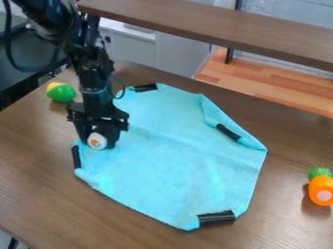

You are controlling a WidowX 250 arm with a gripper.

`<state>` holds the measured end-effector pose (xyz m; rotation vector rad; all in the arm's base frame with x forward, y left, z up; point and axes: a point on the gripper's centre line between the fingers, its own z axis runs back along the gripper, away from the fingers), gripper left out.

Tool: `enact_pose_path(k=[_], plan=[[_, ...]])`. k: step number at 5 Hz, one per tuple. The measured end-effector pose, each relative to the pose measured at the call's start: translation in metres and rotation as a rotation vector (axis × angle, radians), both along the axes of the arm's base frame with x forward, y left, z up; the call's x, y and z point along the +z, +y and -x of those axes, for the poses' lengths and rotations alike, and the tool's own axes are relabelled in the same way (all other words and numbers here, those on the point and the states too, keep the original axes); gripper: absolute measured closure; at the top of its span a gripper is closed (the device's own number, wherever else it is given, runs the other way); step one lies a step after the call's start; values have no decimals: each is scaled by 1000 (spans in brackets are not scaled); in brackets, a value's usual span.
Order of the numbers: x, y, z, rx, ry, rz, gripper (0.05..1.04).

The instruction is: Remove the black and white figure from the top of the cloth

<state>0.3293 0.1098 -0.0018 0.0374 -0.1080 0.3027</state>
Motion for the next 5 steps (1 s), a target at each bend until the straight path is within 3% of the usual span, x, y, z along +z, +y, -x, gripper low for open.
enact_pose_path(k=[1, 2, 3, 4, 5], plan=[[-1, 1, 0, 2, -13, 9, 527], [6, 5, 4, 17, -21, 58, 546], [29, 14, 7, 56, -76, 100, 551], [29, 37, 17, 131, -74, 82, 554], [29, 62, 32, 220, -45, 33, 554]])
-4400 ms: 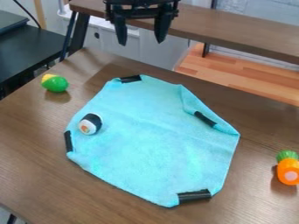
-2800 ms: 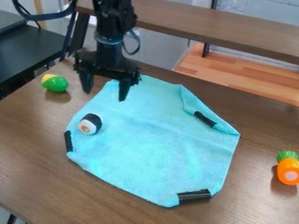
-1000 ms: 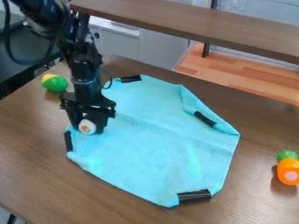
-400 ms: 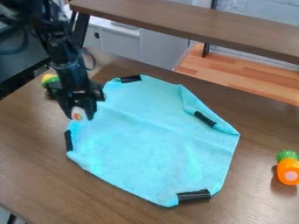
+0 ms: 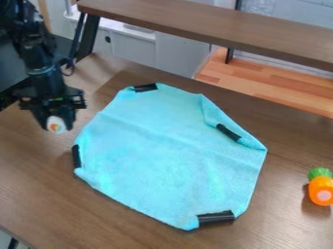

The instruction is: Remove the black and white figure from the top of the cloth

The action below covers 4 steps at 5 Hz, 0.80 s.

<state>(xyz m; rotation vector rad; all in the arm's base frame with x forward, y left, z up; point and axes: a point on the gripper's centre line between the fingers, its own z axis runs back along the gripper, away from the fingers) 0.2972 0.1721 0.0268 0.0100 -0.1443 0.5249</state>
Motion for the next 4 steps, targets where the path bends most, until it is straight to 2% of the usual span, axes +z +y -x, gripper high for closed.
enact_pose_path(k=[1, 2, 3, 4], plan=[[0, 24, 16, 54, 19, -24, 554], [-3, 42, 35, 77, 52, -19, 554], [-24, 52, 44, 62, 101, -55, 557], [-31, 56, 46, 38, 86, -104, 478]])
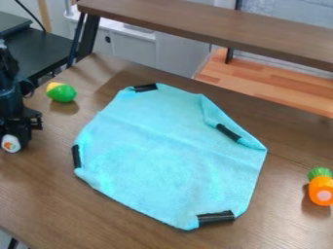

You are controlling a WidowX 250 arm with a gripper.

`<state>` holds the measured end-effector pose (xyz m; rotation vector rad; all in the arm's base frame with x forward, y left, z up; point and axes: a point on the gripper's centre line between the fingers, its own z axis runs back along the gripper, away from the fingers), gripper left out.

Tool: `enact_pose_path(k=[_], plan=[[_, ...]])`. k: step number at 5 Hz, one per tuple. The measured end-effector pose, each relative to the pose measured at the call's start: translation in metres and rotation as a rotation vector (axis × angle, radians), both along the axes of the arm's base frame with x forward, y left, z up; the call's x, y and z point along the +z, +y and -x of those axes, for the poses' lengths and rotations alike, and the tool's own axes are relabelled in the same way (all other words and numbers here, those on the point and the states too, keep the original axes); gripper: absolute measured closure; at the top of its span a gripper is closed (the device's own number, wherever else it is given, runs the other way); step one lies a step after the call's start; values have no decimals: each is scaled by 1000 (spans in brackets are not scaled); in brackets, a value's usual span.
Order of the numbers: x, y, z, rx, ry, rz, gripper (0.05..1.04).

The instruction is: Remove the black and white figure from the top of the cloth

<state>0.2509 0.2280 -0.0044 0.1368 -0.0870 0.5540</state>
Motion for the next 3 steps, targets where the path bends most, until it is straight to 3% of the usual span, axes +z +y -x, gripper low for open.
enact_pose_path(k=[1, 2, 3], plan=[[-1, -1, 1, -2, -14, 29, 181], [13, -5, 5, 20, -7, 35, 77], [42, -6, 8, 134, 22, 0, 83]])
